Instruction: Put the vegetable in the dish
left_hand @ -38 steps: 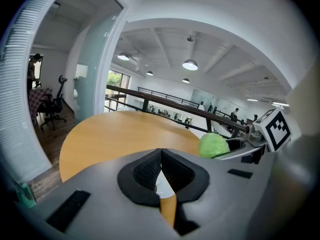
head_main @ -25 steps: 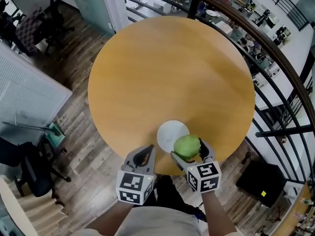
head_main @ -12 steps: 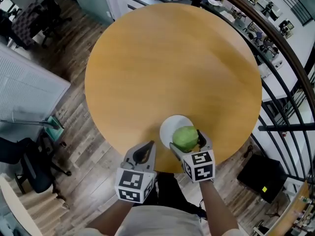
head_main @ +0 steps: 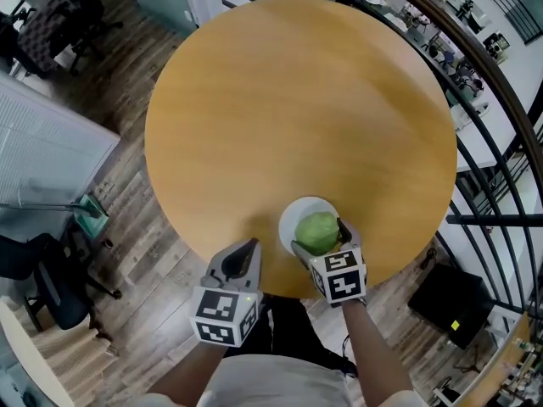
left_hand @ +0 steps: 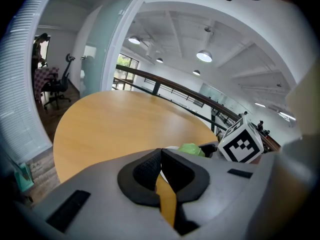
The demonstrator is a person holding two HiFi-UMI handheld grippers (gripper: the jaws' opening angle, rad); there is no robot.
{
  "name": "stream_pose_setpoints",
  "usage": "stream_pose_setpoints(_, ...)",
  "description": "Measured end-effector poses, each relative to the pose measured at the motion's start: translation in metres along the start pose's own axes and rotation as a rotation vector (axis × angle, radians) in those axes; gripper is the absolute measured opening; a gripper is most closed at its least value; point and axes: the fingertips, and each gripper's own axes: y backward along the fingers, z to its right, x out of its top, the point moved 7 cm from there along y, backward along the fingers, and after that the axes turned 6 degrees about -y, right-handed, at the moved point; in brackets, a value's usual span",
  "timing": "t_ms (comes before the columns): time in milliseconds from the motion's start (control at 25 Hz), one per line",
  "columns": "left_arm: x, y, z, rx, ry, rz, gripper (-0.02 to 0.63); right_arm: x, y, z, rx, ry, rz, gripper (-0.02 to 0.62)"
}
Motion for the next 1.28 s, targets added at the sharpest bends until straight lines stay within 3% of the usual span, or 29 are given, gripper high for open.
stream_pose_setpoints(1280,-0.009,0.001,-0.016,0.014,0.031,-0.022,0.021,0.001,-0.032,-0.002,0.014,0.01,-0.109,0.471)
